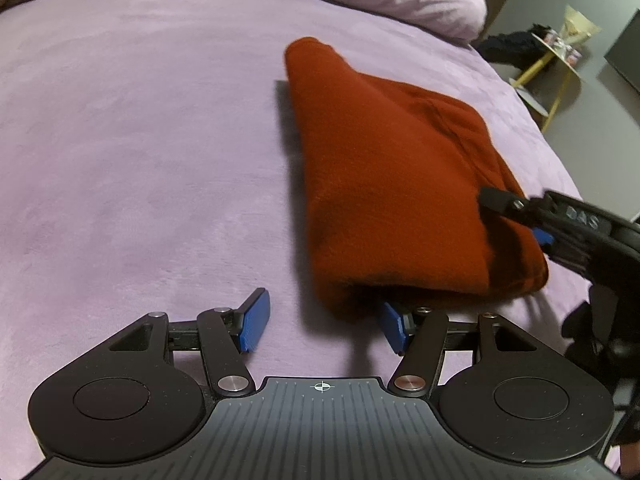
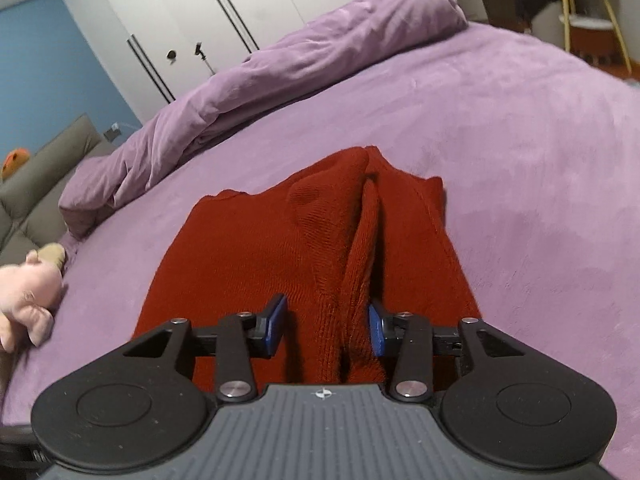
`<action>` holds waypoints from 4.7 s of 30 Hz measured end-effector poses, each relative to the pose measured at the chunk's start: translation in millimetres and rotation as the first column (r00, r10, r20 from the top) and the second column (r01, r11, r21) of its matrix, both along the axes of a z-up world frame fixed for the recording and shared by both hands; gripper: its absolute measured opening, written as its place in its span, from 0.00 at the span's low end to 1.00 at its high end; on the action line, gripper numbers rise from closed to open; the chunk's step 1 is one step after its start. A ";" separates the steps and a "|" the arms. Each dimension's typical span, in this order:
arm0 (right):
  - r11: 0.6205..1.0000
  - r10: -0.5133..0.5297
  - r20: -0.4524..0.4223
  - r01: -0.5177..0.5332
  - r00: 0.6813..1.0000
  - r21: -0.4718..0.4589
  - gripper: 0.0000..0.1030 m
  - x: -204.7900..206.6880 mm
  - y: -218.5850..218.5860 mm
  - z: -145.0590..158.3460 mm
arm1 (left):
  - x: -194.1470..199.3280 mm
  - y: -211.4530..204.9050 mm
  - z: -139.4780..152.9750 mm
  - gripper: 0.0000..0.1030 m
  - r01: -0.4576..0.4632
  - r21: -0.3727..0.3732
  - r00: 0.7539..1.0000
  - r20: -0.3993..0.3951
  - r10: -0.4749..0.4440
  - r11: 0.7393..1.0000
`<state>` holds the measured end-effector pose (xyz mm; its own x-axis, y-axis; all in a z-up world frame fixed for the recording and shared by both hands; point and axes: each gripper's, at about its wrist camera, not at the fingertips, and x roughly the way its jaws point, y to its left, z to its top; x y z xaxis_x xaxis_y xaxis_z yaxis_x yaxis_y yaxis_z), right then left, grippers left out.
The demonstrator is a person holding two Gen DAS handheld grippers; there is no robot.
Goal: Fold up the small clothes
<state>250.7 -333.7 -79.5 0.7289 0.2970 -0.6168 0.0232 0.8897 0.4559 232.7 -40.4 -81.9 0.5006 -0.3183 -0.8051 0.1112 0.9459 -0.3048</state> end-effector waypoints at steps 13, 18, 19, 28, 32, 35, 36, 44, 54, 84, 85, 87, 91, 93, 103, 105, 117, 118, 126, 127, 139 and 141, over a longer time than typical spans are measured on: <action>0.999 -0.030 -0.010 0.030 1.000 0.035 0.44 -22.0 -4.7 3.6 | 0.2 5.9 -0.1 0.64 -0.062 0.010 0.998 -0.005 0.062 0.998; 0.981 -0.071 -0.029 0.075 0.997 0.179 0.47 -59.6 -15.4 -4.9 | 0.7 1.1 1.6 0.64 -0.067 0.022 0.998 -0.005 0.067 0.998; 0.977 -0.070 -0.034 0.075 0.997 0.198 0.47 -61.5 -15.1 -6.8 | 0.4 0.8 2.2 0.64 -0.068 0.021 0.998 -0.006 0.068 0.997; 0.928 -0.101 -0.013 0.098 0.995 0.361 0.17 -52.2 -11.5 -14.3 | -4.3 2.7 6.8 0.66 -0.088 0.031 0.996 -0.002 0.088 0.996; 0.881 -0.140 -0.077 0.160 0.987 0.445 0.23 -46.5 -18.0 -29.8 | -5.1 0.3 7.9 0.66 -0.081 0.036 0.997 -0.001 0.081 0.996; 0.882 -0.140 -0.107 0.173 0.984 0.439 0.23 -40.4 -15.8 -36.1 | -5.4 -1.3 7.8 0.66 -0.073 0.043 0.997 0.001 0.073 0.996; 0.877 -0.142 -0.108 0.176 0.984 0.447 0.23 -39.0 -15.0 -37.6 | -5.9 -1.8 7.6 0.66 -0.071 0.045 0.997 -0.001 0.071 0.996; 0.756 -0.127 -0.091 0.156 0.988 0.636 0.08 -28.5 -16.7 -28.8 | -17.5 -14.5 10.3 0.69 0.018 0.026 0.998 0.053 -0.019 1.000; 0.608 -0.121 -0.047 0.112 0.991 0.786 0.07 -21.1 -20.0 -14.4 | 7.4 -22.4 1.5 0.66 -0.148 0.138 0.986 0.098 0.135 0.979; 0.977 0.045 -0.091 -0.025 0.995 0.211 0.18 53.8 -16.2 -9.1 | -2.4 2.2 3.9 0.67 -0.061 0.066 0.997 0.059 0.058 0.996; 0.990 0.059 -0.075 -0.049 0.995 0.132 0.18 55.6 -7.0 -4.9 | -2.8 3.1 4.7 0.67 -0.059 0.058 0.997 0.059 0.055 0.997; 0.995 0.081 -0.035 -0.083 0.996 -0.058 0.15 51.6 11.3 7.2 | -4.1 4.7 6.5 0.67 -0.049 0.049 0.997 0.062 0.045 0.998; 0.929 0.126 0.102 -0.081 0.987 -0.360 0.15 32.8 39.9 36.6 | -7.9 2.5 11.1 0.68 -0.032 0.050 0.997 0.075 0.028 0.998; 0.893 0.140 0.149 -0.060 0.979 -0.446 0.15 28.7 47.2 45.9 | -7.9 -1.4 11.0 0.68 -0.021 0.056 0.997 0.076 0.017 0.998; 0.803 0.100 0.130 -0.003 0.986 -0.597 0.15 33.2 34.8 27.6 | -4.6 -19.5 5.7 0.70 -0.010 0.071 0.998 0.069 0.005 0.997; 0.806 0.087 0.104 -0.008 0.991 -0.592 0.20 35.2 29.7 14.2 | -4.9 -15.9 4.4 0.70 -0.018 0.061 0.998 0.060 0.014 0.998; 0.987 -0.139 0.048 0.143 0.989 -0.073 0.46 -62.6 -29.2 17.4 | -1.2 -17.3 4.7 0.70 -0.033 0.058 0.998 0.050 0.030 0.998; 0.988 -0.132 0.044 0.136 0.990 -0.076 0.46 -63.5 -27.2 15.7 | -0.9 -18.4 5.5 0.69 -0.037 0.061 0.998 0.047 0.034 0.997; 0.985 -0.124 0.008 0.124 0.992 -0.117 0.25 -50.4 -22.0 8.4 | -1.9 -13.8 8.3 0.70 -0.038 0.057 0.998 0.045 0.036 0.998; 0.987 -0.118 0.007 0.118 0.993 -0.114 0.23 -49.0 -22.8 7.0 | -1.8 -14.0 8.4 0.70 -0.041 0.055 0.998 0.045 0.038 0.998; 0.944 -0.195 -0.073 0.207 0.978 0.256 0.15 -50.5 -64.6 -19.9 | -0.6 -12.1 8.1 0.72 -0.043 0.075 0.998 0.050 0.040 0.996; 0.976 -0.155 -0.049 0.161 0.987 0.148 0.16 -47.9 -52.8 -18.3 | 0.4 -9.3 9.0 0.74 -0.028 0.076 0.999 0.044 0.025 0.997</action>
<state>202.8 -386.5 -97.8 0.7517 0.2719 -0.6008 0.1770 0.7944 0.5810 233.1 -49.7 -72.9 0.5427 -0.2423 -0.8042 0.0972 0.9692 -0.2264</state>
